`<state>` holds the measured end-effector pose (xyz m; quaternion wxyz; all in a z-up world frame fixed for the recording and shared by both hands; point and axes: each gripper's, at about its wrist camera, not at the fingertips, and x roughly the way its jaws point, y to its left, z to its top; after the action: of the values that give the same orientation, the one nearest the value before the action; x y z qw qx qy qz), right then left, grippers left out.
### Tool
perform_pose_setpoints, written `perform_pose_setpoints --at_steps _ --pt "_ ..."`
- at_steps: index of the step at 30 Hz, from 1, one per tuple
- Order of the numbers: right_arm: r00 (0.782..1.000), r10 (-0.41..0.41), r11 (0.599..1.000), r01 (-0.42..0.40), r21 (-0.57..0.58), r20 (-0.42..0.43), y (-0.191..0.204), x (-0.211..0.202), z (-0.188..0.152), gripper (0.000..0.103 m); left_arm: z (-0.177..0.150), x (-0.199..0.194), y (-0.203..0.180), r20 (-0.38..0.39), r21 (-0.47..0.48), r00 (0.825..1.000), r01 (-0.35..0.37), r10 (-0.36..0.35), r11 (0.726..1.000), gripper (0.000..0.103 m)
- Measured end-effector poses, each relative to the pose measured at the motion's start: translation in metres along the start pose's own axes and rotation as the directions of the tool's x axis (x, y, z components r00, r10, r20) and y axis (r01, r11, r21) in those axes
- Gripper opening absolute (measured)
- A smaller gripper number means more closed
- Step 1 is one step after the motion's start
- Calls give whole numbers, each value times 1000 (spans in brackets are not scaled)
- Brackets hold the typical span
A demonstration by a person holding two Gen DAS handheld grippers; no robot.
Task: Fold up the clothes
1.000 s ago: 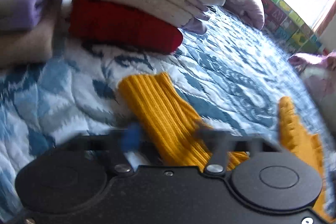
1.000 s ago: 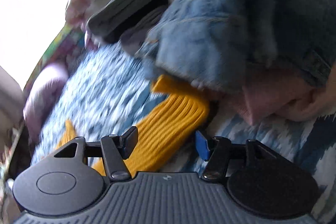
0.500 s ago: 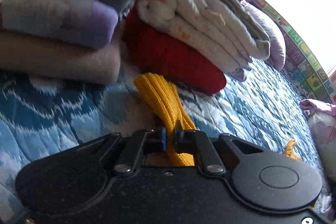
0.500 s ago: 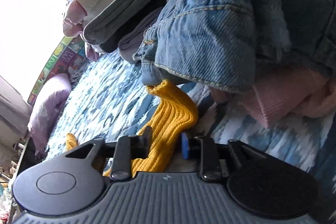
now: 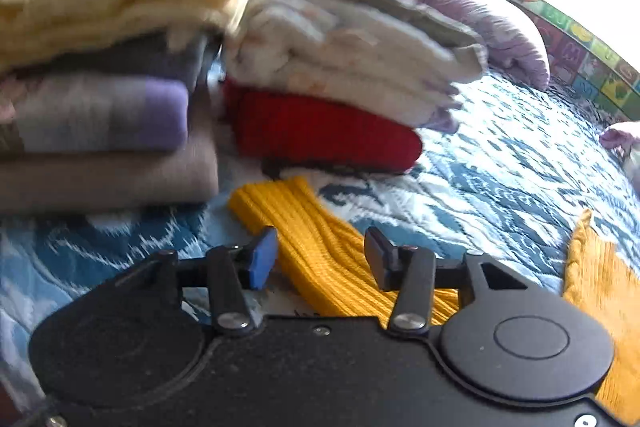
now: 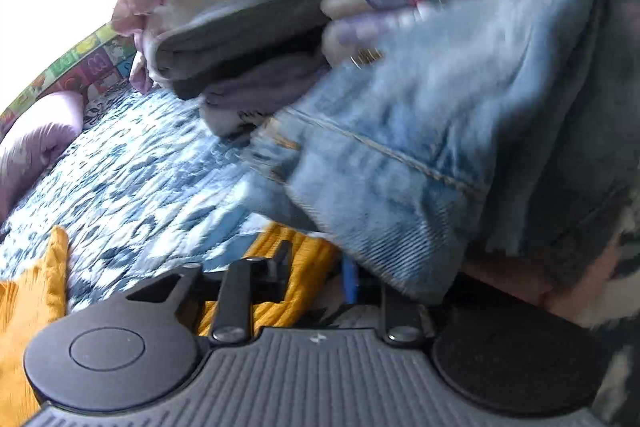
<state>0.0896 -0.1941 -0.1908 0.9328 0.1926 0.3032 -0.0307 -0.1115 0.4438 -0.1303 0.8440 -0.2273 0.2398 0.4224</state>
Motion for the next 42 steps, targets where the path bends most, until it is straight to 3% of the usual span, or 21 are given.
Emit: perform_pose_setpoints --at_steps 5,8,12,16,23,29,32,33,34,35,37,39,40,41,42 --pt "990 141 988 -142 -58 -14 44 -15 1 40 2 -16 -19 2 25 994 110 -110 994 47" --pt "966 243 966 -249 -67 -85 82 -4 8 41 1 -18 -40 -41 55 967 254 -252 966 47" --pt "927 330 923 -357 -144 -180 137 6 11 41 -1 -4 -70 -161 74 891 440 -425 895 47" --pt "891 368 871 -431 -237 -267 193 27 20 42 8 20 -113 -239 104 821 552 -518 827 47" --pt "857 375 818 -486 -309 -354 258 92 29 41 21 88 -194 -371 180 775 600 -512 779 47" --pt "852 349 824 -477 -306 -390 292 144 30 41 30 137 -234 -420 222 766 607 -487 763 47" --pt "825 372 822 -505 -262 -424 298 166 31 37 31 154 -248 -444 228 755 616 -482 754 46" --pt "812 385 820 -519 -242 -439 299 173 31 30 28 159 -254 -457 234 751 618 -476 750 41" --pt "802 390 819 -527 -227 -452 300 179 30 11 25 164 -259 -470 239 746 622 -472 745 12" --pt "794 396 818 -534 -216 -462 300 184 30 9 22 168 -262 -480 231 739 627 -474 744 7" --pt "763 467 803 -578 -146 -447 291 187 37 9 29 170 -254 -457 157 728 631 -511 759 6" --pt "726 553 780 -624 -54 -409 277 186 46 8 42 175 -234 -415 4 701 639 -580 769 5" --pt "729 565 784 -620 -24 -387 268 189 49 8 42 183 -231 -423 -15 708 619 -566 785 6" --pt "754 527 810 -585 -35 -391 263 197 47 9 39 192 -233 -448 8 729 582 -518 813 6" --pt "777 469 842 -536 -52 -421 260 209 41 10 37 199 -231 -462 -2 733 561 -499 828 9"
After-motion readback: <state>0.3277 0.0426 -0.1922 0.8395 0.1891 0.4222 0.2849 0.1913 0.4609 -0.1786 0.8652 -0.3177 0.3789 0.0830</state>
